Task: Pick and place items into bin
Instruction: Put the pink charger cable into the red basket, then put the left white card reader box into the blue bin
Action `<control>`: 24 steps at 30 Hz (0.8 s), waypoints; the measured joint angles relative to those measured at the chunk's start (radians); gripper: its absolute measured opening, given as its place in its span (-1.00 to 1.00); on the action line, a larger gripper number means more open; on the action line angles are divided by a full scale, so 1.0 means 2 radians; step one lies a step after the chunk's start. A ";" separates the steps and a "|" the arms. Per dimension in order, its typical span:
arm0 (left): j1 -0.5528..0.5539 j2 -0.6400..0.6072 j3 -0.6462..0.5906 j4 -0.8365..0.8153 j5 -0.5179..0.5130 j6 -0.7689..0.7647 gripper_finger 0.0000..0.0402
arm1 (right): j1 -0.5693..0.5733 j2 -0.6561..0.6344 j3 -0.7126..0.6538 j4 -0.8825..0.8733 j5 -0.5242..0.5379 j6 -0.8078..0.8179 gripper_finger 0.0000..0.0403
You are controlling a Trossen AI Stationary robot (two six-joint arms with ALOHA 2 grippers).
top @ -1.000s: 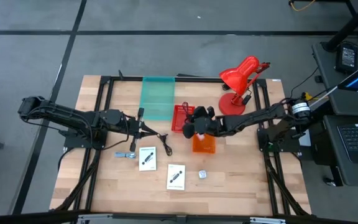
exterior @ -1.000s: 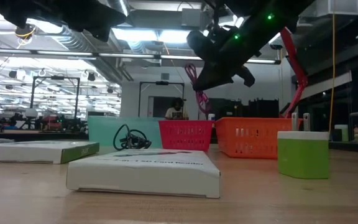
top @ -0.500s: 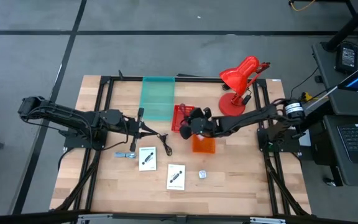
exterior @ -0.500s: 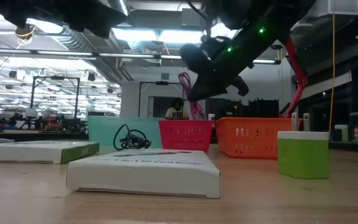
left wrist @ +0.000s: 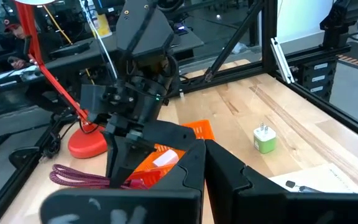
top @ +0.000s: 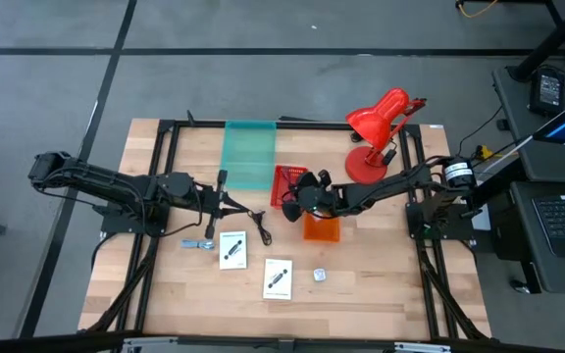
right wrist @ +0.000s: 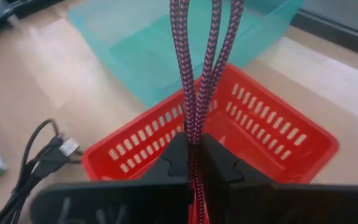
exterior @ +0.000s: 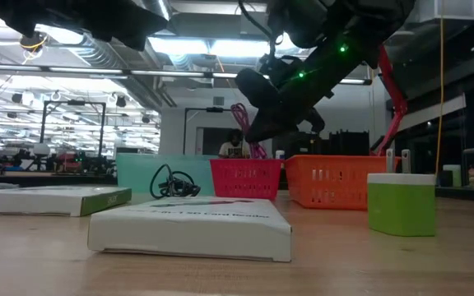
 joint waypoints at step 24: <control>0.000 0.000 0.000 -0.003 0.002 -0.029 -0.97 | -0.012 -0.001 0.000 0.033 -0.008 -0.073 -0.66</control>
